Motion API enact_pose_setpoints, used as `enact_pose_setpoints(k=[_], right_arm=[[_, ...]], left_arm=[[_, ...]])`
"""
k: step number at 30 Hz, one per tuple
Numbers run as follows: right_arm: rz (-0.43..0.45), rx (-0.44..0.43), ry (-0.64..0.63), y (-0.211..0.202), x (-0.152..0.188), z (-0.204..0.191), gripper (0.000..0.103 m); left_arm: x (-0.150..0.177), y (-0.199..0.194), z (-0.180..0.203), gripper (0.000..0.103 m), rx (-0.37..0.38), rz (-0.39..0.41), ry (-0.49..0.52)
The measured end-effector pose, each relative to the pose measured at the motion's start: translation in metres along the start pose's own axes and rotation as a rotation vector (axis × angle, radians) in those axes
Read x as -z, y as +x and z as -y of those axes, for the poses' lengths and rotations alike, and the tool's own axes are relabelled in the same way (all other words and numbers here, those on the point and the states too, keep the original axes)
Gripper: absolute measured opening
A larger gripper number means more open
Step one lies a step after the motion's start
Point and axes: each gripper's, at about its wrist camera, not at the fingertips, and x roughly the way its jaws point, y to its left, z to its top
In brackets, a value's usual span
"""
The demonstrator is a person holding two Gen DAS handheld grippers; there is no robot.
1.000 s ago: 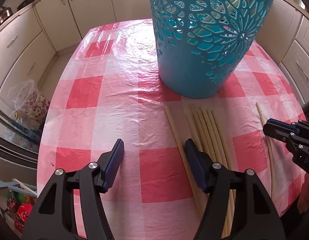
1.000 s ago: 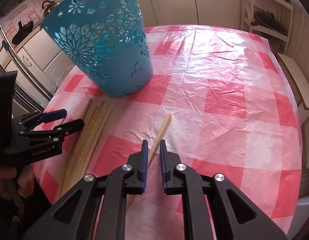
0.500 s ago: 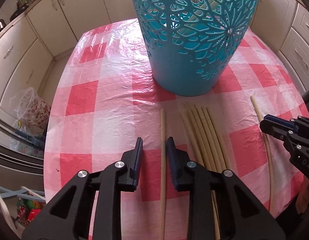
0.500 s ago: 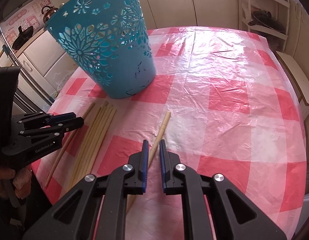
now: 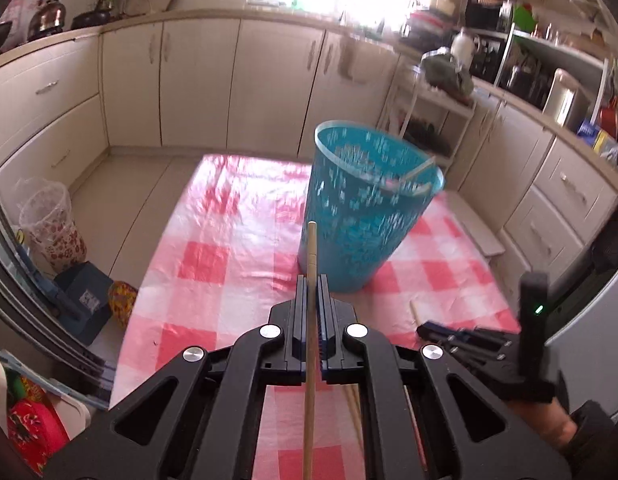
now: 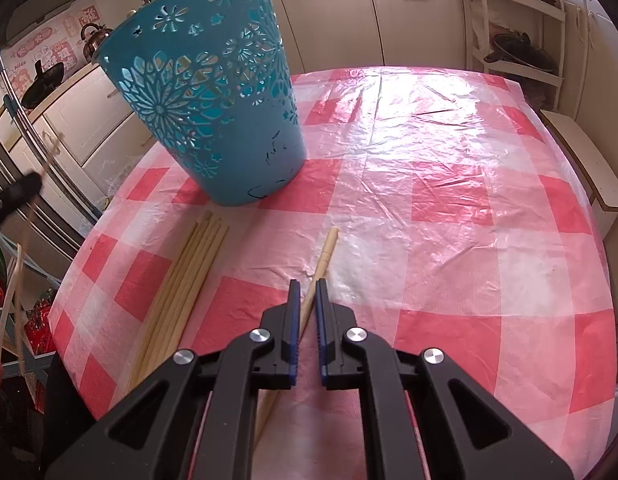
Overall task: Organize utensils
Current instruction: 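Lift the chopstick with the left tool, carry over the basket, release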
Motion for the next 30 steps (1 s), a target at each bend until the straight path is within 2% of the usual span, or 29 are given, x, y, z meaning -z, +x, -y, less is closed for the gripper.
enact_pose_setpoints(k=[6,10,14,21,26,30], right_arm=[[0.009,-0.025,0.024,0.0,0.001,0.005,0.008],[0.011,-0.041,0.037,-0.001,0.001,0.008,0.008],[0.01,-0.061,0.054,-0.001,0.001,0.011,0.008],[0.008,-0.076,0.062,-0.002,0.001,0.012,0.008],[0.005,-0.09,0.072,-0.002,0.001,0.015,0.008],[0.003,-0.094,0.074,-0.001,0.0,0.016,0.008]], left_arm=[[-0.064,-0.041,0.008,0.004,0.074,0.236,-0.074],[-0.1,-0.04,0.027,0.004,0.079,0.361,-0.074],[-0.128,-0.022,0.042,0.004,0.054,0.439,-0.101],[-0.153,0.038,0.046,0.005,-0.004,0.463,-0.147],[-0.146,0.08,0.038,0.005,-0.052,0.425,-0.138],[-0.133,0.093,0.04,0.004,-0.073,0.401,-0.103]])
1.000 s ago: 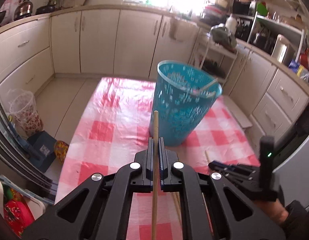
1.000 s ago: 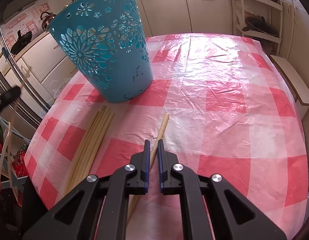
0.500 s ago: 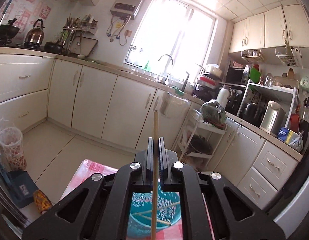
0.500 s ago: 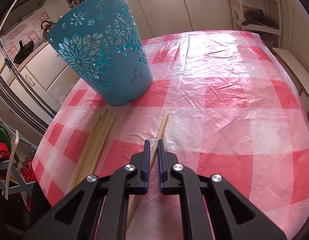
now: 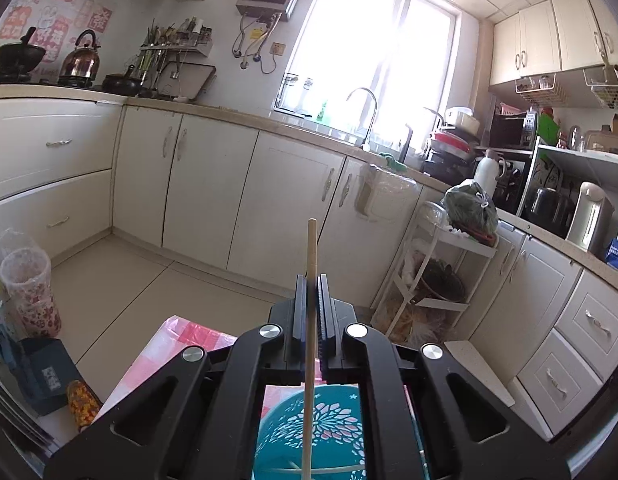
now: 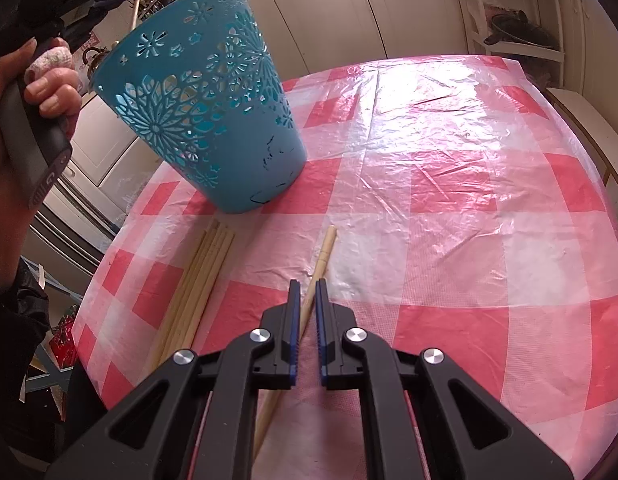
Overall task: Organize utensils
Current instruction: 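Lift the chopstick with the left tool, carry over the basket, release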
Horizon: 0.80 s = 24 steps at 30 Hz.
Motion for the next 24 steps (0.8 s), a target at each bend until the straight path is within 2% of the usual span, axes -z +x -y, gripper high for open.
enact_pose_setpoints(k=[7,9,11,14,17,21,24], right_arm=[[0.0,0.0,0.0,0.0,0.0,0.0,0.008],[0.0,0.0,-0.001,0.0,0.0,0.0,0.008],[0.001,0.001,-0.001,0.0,0.0,0.0,0.008],[0.004,0.006,-0.005,-0.001,0.001,-0.001,0.008],[0.006,0.013,-0.008,0.0,0.001,-0.003,0.008],[0.008,0.033,-0.017,0.0,0.002,-0.006,0.008],[0.011,0.095,-0.063,0.002,0.002,-0.017,0.008]], left_arm=[[0.022,0.003,0.0,0.006,-0.033,-0.087,0.066],[0.026,-0.001,0.0,0.015,-0.044,-0.119,0.084],[0.028,-0.011,-0.003,0.046,-0.078,-0.125,0.097],[0.029,-0.036,-0.013,0.065,-0.117,-0.108,0.104],[0.032,-0.065,-0.028,0.076,-0.15,-0.104,0.098],[0.047,-0.105,-0.058,0.081,-0.177,-0.134,0.068],[0.067,-0.124,-0.079,0.082,-0.189,-0.19,0.042]])
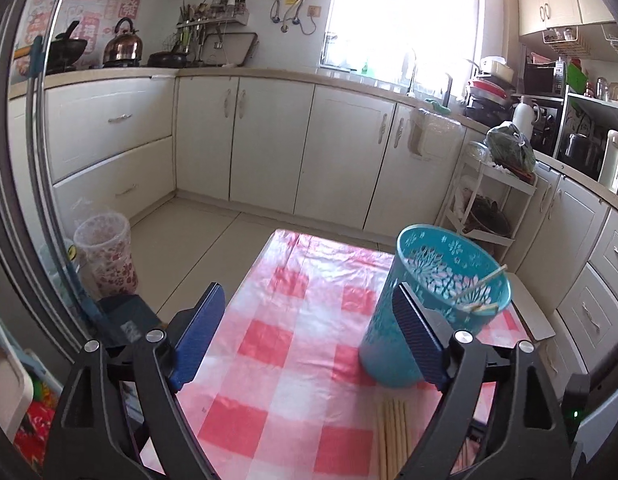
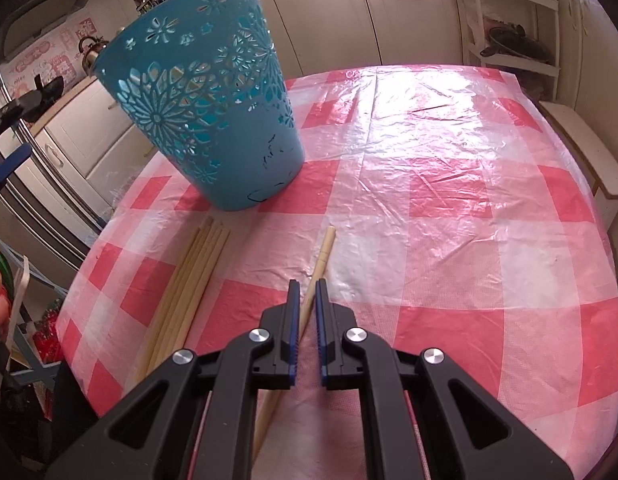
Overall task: Organize utensils
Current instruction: 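Lift the chopstick with the left tool, carry over the basket, release, then close the right tool on a single chopstick and lift it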
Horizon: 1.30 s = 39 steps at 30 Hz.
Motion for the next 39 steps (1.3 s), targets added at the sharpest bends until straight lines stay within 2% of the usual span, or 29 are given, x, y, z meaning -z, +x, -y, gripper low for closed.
enact_pose_setpoints(k=[3,8,10,12,17,18,20,23,27,30,33,37,39], right_arm=[[-0.002,0.083,-0.088,0.001,0.001,-0.016,0.009],[-0.08,0.014,-0.157,0.0,-0.004,-0.015,0.009],[-0.113,0.015,-0.151,0.0,-0.007,-0.011,0.01],[-0.133,0.027,-0.141,0.0,-0.008,-0.011,0.015],[-0.124,0.154,-0.199,0.004,-0.002,-0.032,0.016],[-0.119,0.172,-0.216,0.004,-0.001,-0.036,0.013],[-0.123,0.169,-0.23,0.004,0.0,-0.039,0.009],[-0.16,0.106,-0.217,0.003,-0.002,-0.033,0.008],[-0.183,0.115,-0.244,0.003,-0.002,-0.034,0.008],[-0.17,0.133,-0.262,0.003,0.0,-0.038,0.007],[-0.142,0.079,-0.186,-0.008,0.0,-0.032,0.006],[-0.057,-0.118,-0.009,-0.045,-0.005,-0.013,0.006],[0.009,-0.204,0.038,-0.067,-0.014,-0.009,0.006]], left_arm=[[0.021,-0.007,-0.018,0.082,0.0,-0.056,-0.023],[0.045,-0.018,-0.038,0.082,0.014,-0.096,-0.025],[0.05,-0.019,-0.039,0.082,0.018,-0.107,-0.021],[0.055,-0.02,-0.041,0.082,0.025,-0.117,-0.024],[0.066,-0.017,-0.044,0.082,0.038,-0.153,-0.035],[0.068,-0.016,-0.044,0.082,0.039,-0.161,-0.036],[0.072,-0.016,-0.047,0.082,0.043,-0.176,-0.042],[0.076,-0.016,-0.052,0.082,0.041,-0.185,-0.051],[0.078,-0.015,-0.058,0.082,0.033,-0.197,-0.069],[0.081,-0.014,-0.058,0.082,0.035,-0.208,-0.074],[0.083,-0.017,-0.055,0.082,0.035,-0.207,-0.058],[0.088,-0.012,-0.058,0.082,0.031,-0.232,-0.062],[0.091,-0.009,-0.06,0.082,0.028,-0.246,-0.074]])
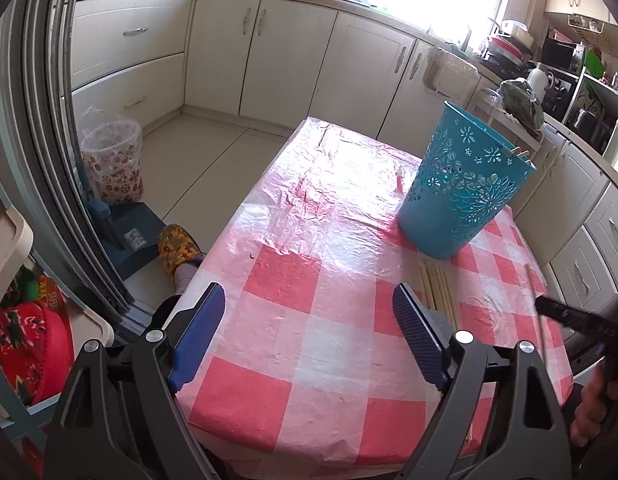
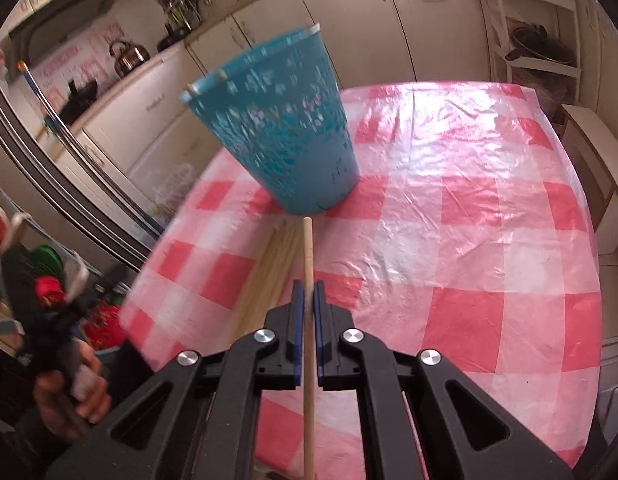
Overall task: Organize utensils
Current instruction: 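Close the right tool on a single chopstick and lift it, then carry the chopstick over the blue basket and open the right tool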
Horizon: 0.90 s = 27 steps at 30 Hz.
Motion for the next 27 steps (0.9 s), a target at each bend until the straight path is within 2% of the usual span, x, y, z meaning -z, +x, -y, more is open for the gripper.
enact_pose_setpoints(k=[6,11,15,19,22,27], right_arm=[[0.273,-0.18,0.04,-0.061,-0.061,-0.032,0.006],[0.496,-0.154,0.019,-0.071,-0.125,-0.063,0.006],[0.603,-0.068,0.008,-0.051,-0.161,-0.071,0.006],[0.649,0.039,0.005,-0.021,-0.178,-0.062,0.006],[0.621,0.094,0.02,0.002,-0.183,-0.049,0.006],[0.594,0.139,-0.012,0.018,-0.169,-0.041,0.006]], left_arm=[[0.002,-0.004,0.009,0.082,0.005,0.008,0.016],[0.002,-0.005,0.013,0.082,0.017,0.007,0.016],[0.003,-0.003,0.009,0.082,0.025,-0.002,-0.005],[0.002,0.0,0.004,0.082,0.024,-0.006,-0.014],[0.0,0.002,-0.001,0.082,0.025,-0.01,-0.028],[0.001,0.009,-0.005,0.082,0.022,-0.029,-0.047]])
